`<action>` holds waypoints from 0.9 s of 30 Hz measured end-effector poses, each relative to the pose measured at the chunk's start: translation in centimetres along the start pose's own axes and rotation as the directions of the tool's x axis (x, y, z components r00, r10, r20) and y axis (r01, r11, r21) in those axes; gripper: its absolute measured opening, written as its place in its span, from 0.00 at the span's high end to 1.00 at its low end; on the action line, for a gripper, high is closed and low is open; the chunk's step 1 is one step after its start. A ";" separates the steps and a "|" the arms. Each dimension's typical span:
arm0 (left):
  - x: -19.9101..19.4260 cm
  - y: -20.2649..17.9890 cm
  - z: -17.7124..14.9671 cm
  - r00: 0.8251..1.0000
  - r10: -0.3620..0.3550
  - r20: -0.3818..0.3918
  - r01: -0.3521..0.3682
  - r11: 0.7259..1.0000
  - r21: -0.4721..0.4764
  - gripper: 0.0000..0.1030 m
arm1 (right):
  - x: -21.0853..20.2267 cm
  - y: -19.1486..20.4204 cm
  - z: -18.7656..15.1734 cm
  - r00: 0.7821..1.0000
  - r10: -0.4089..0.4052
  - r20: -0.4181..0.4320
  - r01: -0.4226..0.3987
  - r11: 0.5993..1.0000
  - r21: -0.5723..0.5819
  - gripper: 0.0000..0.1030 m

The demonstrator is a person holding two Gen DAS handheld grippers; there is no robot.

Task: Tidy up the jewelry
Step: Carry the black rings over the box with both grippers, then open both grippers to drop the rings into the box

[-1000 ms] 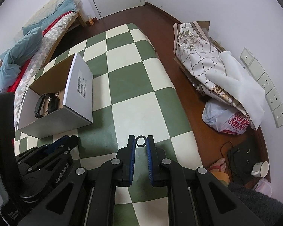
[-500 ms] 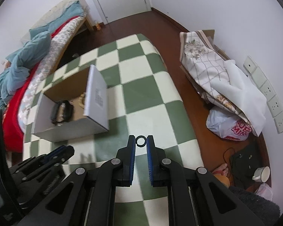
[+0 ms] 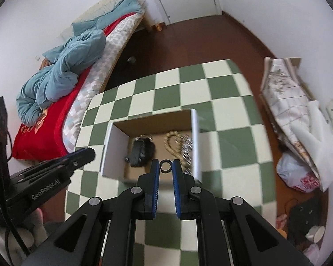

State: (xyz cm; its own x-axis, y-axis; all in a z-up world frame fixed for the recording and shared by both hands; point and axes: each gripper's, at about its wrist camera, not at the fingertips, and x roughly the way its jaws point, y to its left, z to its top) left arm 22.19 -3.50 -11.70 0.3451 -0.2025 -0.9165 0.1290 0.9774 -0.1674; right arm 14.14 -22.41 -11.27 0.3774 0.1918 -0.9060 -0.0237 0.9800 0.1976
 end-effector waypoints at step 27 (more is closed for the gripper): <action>2.9 3.8 3.1 0.969 0.244 -0.034 -0.245 0.969 -0.024 0.00 | 7.7 -0.2 4.5 0.944 -0.238 -0.227 0.232 0.971 -0.056 0.02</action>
State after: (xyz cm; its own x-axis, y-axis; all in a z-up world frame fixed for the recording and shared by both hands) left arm 26.54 -0.53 -13.86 0.3341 0.0447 -0.9415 0.0179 0.9984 0.0538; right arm 21.20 -21.37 -16.66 0.1519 -0.0405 -0.9876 0.0121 0.9992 -0.0391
